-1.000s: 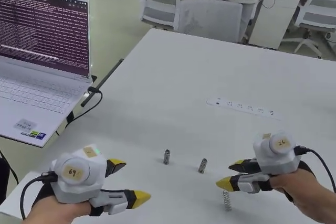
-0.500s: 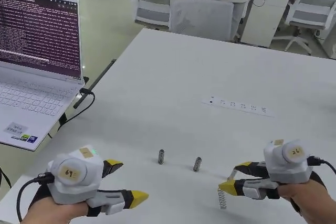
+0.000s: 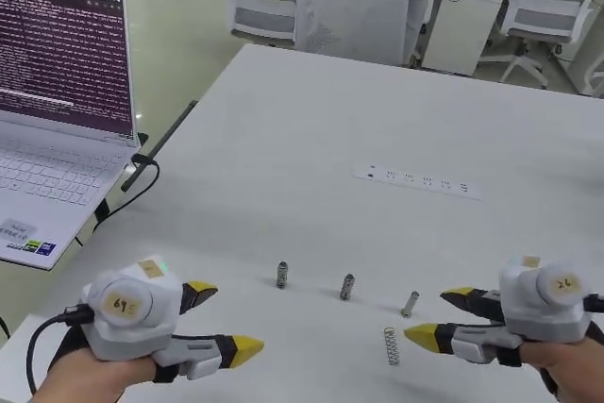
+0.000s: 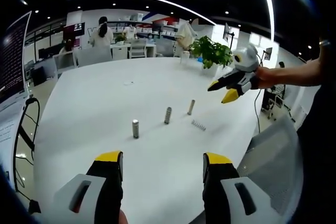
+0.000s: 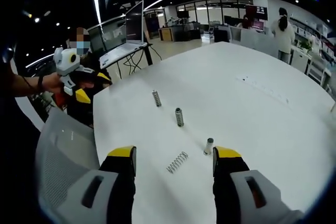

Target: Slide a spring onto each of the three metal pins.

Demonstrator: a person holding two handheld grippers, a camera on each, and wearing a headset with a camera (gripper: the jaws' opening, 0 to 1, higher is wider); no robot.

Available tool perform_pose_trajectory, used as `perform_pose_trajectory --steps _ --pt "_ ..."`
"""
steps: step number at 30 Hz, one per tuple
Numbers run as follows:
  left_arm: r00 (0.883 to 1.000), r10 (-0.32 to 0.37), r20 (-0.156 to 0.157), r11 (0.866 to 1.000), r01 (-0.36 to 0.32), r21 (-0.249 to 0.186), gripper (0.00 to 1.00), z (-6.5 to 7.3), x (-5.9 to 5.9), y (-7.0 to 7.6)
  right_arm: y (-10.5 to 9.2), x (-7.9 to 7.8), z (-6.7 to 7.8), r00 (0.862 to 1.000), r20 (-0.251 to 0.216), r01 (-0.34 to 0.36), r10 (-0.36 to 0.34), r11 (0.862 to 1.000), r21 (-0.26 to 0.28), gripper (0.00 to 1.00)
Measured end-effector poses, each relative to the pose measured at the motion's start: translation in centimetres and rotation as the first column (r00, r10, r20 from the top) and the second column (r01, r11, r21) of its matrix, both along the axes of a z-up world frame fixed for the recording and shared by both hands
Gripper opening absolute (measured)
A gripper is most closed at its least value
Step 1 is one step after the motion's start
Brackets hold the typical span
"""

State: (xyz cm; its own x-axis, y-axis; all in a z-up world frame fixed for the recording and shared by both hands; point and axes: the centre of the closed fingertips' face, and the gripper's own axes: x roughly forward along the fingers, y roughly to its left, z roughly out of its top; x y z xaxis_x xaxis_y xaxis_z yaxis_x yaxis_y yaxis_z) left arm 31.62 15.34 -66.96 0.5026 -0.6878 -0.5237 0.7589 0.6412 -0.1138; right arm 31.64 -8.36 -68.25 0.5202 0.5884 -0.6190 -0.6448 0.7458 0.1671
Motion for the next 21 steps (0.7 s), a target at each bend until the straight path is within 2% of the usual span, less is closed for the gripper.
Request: perform_pose_trajectory --steps 6,21 --pt "1.000 -0.003 0.004 1.000 0.003 0.002 0.57 0.2 0.2 -0.1 -0.6 -1.2 0.5 1.000 0.014 0.023 -0.023 1.000 0.006 0.62" --pt "1.000 -0.012 -0.003 1.000 0.012 0.002 0.58 0.1 0.3 -0.7 -1.8 -3.4 0.7 0.995 0.013 0.097 -0.097 0.995 0.040 0.67"
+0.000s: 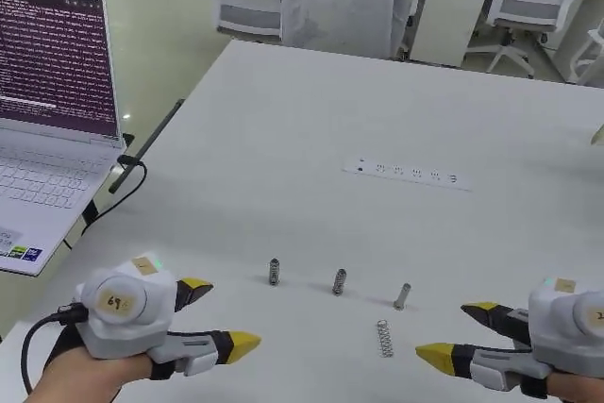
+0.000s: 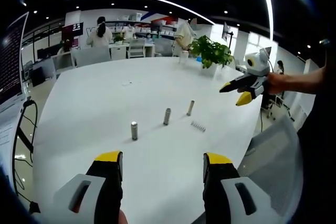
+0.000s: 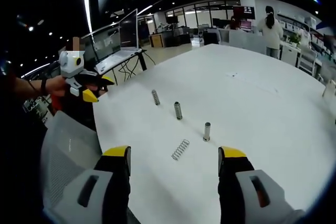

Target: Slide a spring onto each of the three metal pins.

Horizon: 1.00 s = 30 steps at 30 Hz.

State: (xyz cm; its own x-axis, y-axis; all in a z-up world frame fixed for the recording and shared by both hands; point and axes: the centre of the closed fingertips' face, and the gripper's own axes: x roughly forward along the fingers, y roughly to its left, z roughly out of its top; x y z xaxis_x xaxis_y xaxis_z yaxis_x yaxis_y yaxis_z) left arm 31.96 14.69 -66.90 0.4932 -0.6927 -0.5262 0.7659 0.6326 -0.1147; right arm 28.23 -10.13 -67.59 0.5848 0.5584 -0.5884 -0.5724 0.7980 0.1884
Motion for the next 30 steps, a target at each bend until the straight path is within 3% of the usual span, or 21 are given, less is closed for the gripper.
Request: perform_pose_trajectory --steps 16,30 --pt "0.999 -0.051 -0.017 0.999 0.051 -0.003 0.57 -0.4 0.0 -2.6 -0.5 -1.7 -0.1 0.999 -0.012 0.051 -0.051 0.998 0.029 0.70" --pt "0.986 -0.165 -0.035 0.986 0.165 -0.012 0.56 -1.3 -0.7 -7.3 -0.6 -2.5 0.2 0.996 -0.013 0.084 -0.084 0.995 0.050 0.69"
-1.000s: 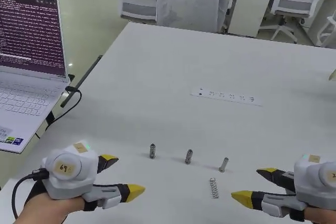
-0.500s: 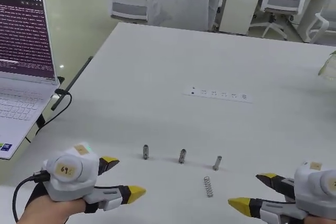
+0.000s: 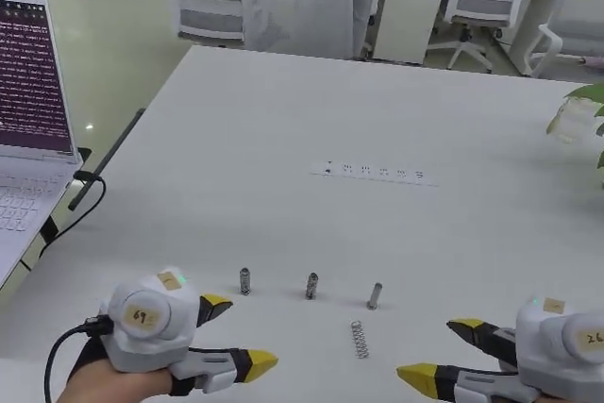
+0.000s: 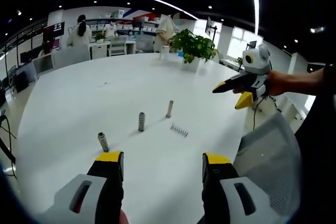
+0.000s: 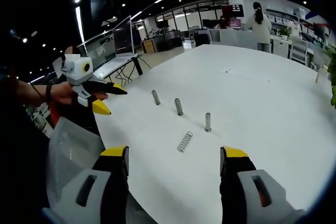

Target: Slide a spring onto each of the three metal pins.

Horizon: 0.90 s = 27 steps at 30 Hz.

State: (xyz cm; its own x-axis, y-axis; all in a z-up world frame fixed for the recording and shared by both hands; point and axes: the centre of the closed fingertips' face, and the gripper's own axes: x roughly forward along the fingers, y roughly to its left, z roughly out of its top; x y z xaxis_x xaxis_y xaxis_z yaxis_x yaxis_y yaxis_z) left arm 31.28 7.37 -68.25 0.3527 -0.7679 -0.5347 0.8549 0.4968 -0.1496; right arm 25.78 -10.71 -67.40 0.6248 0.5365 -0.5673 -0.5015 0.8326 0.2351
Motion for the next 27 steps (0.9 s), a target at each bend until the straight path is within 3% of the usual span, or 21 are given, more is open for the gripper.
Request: perform_pose_trajectory --steps 12,27 --pt "0.996 -0.082 -0.034 0.997 0.082 -0.017 0.54 -1.1 -0.3 -3.9 -0.1 -0.9 -0.2 1.000 -0.011 0.010 -0.010 1.000 0.004 0.69" --pt "0.977 -0.196 -0.087 0.980 0.197 0.005 0.51 -3.9 -1.7 -8.6 -0.8 -1.8 -0.1 0.999 -0.009 0.036 -0.036 0.999 0.002 0.69"
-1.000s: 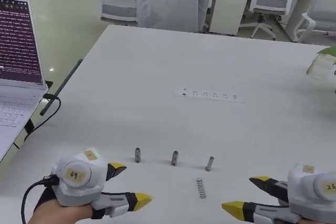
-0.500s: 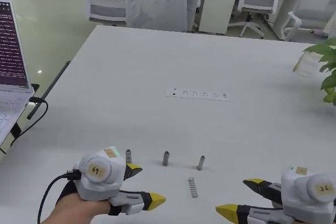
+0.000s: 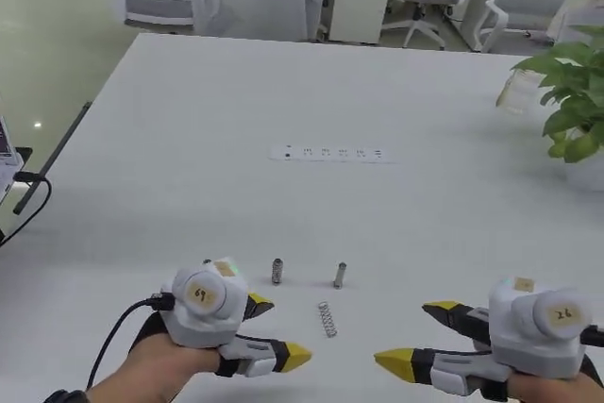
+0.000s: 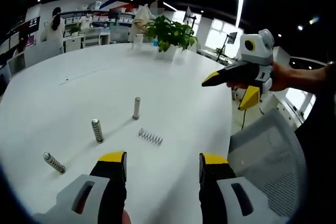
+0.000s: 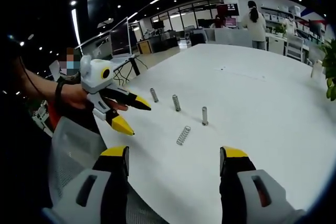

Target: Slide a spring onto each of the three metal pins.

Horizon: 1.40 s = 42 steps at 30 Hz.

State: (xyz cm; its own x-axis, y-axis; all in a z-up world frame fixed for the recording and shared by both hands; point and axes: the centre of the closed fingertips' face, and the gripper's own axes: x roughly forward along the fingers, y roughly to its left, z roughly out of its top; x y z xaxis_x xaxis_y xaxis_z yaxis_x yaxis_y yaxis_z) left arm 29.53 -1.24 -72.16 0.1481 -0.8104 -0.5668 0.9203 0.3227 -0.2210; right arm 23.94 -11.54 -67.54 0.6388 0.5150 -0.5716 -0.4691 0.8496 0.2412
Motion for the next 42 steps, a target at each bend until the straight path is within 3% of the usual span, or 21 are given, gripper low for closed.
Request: perform_pose_trajectory --steps 8,13,22,32,42 --pt "1.000 0.001 -0.026 1.000 -0.001 0.004 0.49 -1.2 0.0 -2.3 -0.3 -0.5 0.2 1.000 -0.001 0.013 -0.013 1.000 0.006 0.69" --pt "1.000 0.000 -0.026 1.000 0.001 0.018 0.49 -1.8 0.1 -3.4 -0.4 -0.6 0.2 1.000 0.000 0.024 -0.024 1.000 0.013 0.69" --pt "0.998 0.043 -0.038 0.998 -0.042 0.041 0.48 -3.2 1.2 -5.0 -1.0 -1.0 0.2 0.999 -0.002 0.044 -0.044 0.999 0.021 0.68" --pt "0.990 0.127 -0.055 0.991 -0.124 0.058 0.46 -4.4 2.3 -5.7 -1.2 -1.5 -0.4 0.998 -0.020 0.055 -0.054 0.998 0.025 0.68" --pt "0.984 0.173 -0.043 0.981 -0.168 0.098 0.42 -6.0 2.7 -6.2 -1.2 -1.2 -0.5 0.998 -0.026 0.055 -0.054 0.998 0.029 0.67"
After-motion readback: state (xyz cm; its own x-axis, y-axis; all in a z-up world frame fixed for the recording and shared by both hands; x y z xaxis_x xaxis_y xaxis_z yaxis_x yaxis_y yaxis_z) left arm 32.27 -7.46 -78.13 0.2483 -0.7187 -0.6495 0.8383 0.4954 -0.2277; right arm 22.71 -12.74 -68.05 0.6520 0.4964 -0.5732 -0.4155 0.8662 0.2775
